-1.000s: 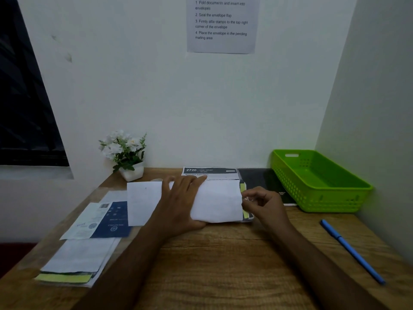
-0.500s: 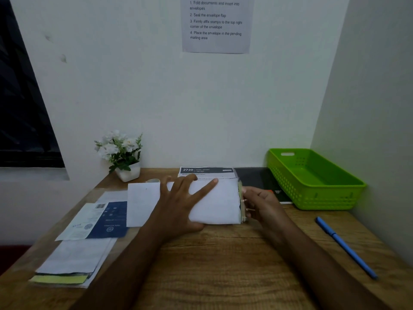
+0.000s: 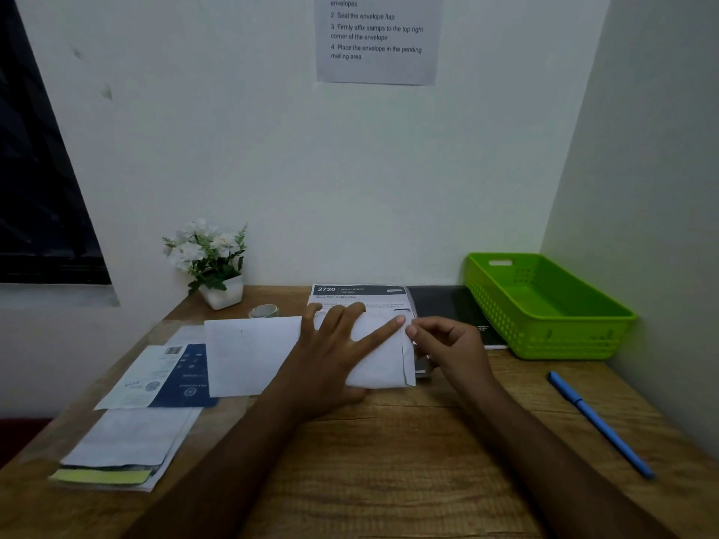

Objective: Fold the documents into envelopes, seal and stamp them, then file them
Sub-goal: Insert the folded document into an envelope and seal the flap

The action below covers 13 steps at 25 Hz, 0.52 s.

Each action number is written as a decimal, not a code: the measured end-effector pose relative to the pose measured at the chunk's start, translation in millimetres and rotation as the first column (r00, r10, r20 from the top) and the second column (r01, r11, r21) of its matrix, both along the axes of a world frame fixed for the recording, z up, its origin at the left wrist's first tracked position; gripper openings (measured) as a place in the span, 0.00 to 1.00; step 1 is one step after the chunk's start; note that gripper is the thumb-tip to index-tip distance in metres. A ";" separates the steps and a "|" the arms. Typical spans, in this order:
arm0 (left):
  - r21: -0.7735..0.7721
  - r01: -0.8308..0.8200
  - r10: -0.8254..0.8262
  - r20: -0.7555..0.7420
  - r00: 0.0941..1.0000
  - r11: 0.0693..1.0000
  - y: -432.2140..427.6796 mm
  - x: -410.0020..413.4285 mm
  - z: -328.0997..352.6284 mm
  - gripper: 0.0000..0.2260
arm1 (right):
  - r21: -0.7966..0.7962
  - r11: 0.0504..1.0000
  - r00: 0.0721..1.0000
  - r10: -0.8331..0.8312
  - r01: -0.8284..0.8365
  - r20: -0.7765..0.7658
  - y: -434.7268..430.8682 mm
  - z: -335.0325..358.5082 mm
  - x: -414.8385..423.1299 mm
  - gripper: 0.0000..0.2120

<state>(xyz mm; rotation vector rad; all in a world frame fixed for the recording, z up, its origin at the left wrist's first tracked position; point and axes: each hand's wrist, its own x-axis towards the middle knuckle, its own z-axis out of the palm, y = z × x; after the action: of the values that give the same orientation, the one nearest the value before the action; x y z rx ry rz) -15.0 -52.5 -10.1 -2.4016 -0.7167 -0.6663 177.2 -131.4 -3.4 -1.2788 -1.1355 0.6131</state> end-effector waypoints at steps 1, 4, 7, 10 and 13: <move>0.012 0.004 -0.004 -0.006 1.000 1.000 -0.6 1.3 0.0 0.43 | 0.012 1.000 1.000 0.000 -0.001 0.012 -0.2 -0.2 -1.3 0.03; 0.046 -0.005 0.005 0.004 1.000 0.999 0.2 2.2 0.9 0.42 | 0.040 0.999 1.000 0.003 -0.003 0.015 -1.6 1.9 -2.1 0.07; 0.067 -0.009 0.005 0.056 0.998 0.998 1.9 -0.7 2.3 0.41 | -0.006 0.989 0.989 0.145 -0.146 -0.038 -2.6 3.5 -2.2 0.15; 0.078 -0.042 0.036 0.077 0.996 0.996 3.8 -6.0 6.0 0.40 | -0.081 0.925 0.917 0.352 -0.372 -0.187 -3.4 2.3 -5.6 0.20; 0.066 -0.044 0.038 0.086 0.996 0.997 2.8 -7.3 7.2 0.37 | -0.094 0.898 0.894 0.410 -0.430 -0.178 -4.7 1.2 -7.0 0.18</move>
<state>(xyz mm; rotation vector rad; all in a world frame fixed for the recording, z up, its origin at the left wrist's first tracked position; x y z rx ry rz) -22.2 -49.7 -2.9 -2.3022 -0.7639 -0.7672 170.2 -136.1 -2.2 -1.0740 -1.2680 1.1086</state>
